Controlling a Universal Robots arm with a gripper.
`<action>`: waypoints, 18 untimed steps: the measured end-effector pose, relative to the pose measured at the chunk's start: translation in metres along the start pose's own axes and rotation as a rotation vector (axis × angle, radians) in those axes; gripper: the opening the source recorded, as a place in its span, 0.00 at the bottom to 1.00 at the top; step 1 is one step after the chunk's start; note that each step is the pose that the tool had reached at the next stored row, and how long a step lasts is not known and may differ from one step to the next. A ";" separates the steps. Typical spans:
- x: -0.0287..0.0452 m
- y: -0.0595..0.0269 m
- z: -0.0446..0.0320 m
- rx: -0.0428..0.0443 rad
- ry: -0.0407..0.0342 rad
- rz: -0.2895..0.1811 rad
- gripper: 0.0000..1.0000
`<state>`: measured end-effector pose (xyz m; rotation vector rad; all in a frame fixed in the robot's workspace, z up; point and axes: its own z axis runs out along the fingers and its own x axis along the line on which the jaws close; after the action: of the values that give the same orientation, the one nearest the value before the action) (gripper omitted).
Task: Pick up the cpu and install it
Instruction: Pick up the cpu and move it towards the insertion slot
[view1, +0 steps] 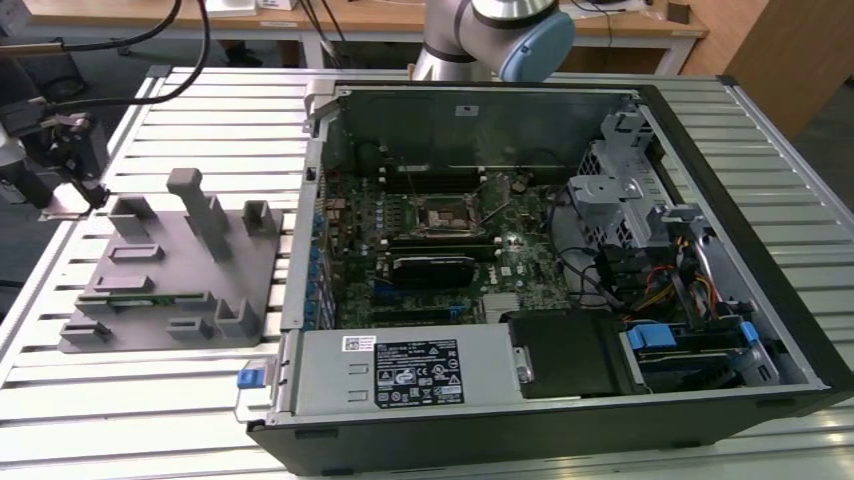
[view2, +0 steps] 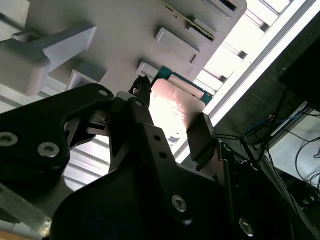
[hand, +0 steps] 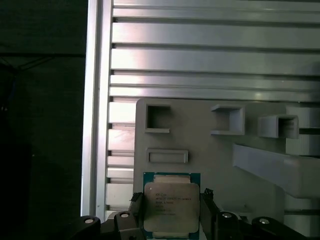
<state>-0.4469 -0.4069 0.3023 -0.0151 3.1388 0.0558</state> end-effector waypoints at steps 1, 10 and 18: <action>0.0000 0.0001 -0.0018 0.0000 0.0001 0.000 0.54; -0.0001 0.0012 -0.0226 0.0000 0.0001 0.000 0.54; -0.0001 0.0021 -0.0420 -0.0001 0.0000 0.000 0.54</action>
<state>-0.4469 -0.4063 0.3443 -0.0151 3.1388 0.0559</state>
